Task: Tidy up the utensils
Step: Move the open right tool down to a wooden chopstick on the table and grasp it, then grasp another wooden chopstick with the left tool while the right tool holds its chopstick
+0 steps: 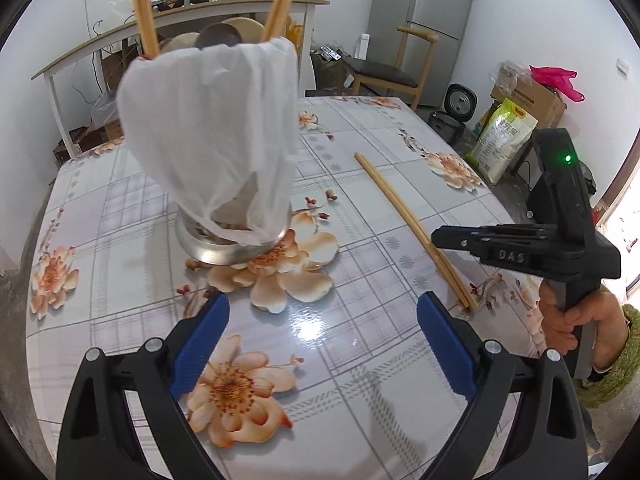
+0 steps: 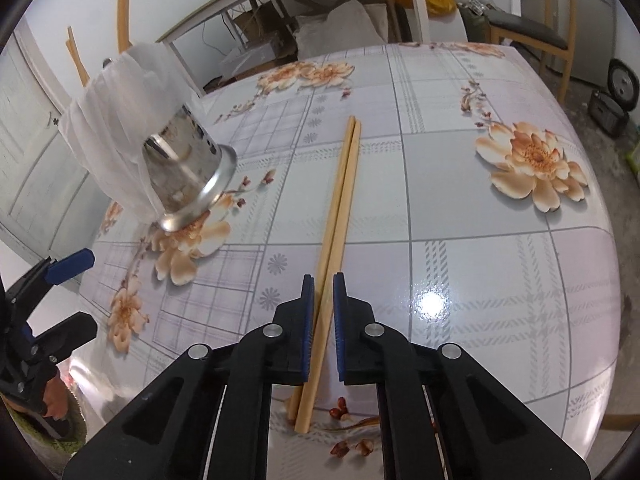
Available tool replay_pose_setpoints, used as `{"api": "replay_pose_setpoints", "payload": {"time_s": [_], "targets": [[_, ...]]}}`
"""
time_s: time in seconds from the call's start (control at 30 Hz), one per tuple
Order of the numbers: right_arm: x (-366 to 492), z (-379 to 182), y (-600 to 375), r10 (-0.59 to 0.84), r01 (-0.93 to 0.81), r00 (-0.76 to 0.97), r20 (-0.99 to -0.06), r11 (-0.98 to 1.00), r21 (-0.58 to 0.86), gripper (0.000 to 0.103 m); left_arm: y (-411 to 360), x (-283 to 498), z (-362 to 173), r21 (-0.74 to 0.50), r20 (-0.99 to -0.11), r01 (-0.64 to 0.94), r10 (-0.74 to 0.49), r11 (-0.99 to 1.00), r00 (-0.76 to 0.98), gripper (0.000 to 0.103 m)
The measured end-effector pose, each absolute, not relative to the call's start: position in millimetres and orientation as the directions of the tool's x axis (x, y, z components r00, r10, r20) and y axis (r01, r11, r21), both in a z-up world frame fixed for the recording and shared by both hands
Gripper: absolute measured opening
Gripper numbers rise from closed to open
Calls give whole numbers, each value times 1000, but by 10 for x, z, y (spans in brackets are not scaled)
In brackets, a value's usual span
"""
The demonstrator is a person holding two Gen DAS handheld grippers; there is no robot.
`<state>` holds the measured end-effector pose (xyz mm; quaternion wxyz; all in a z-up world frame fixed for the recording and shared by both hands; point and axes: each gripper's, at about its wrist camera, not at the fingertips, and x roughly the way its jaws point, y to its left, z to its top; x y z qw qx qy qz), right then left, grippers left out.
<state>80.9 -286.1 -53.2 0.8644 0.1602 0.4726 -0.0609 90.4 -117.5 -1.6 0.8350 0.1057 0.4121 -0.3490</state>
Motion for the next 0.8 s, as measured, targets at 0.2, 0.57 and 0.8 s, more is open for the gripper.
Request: {"api": "replay_pose_setpoints", "payload": {"time_s": [0.2, 0.57, 0.8], "targets": [[786, -549, -2869, 11, 258, 551, -835, 949, 183, 5, -1301, 922, -50, -120, -772, 670, -493, 733, 401, 93], [566, -564, -3075, -110, 372, 550, -828, 920, 125, 4, -1753, 1027, -77, -124, -775, 701, -509, 703, 373, 92], [292, -565, -3238, -82, 421, 577, -813, 882, 210, 4, -2343, 1197, -217, -110, -803, 729, -492, 676, 335, 65]]}}
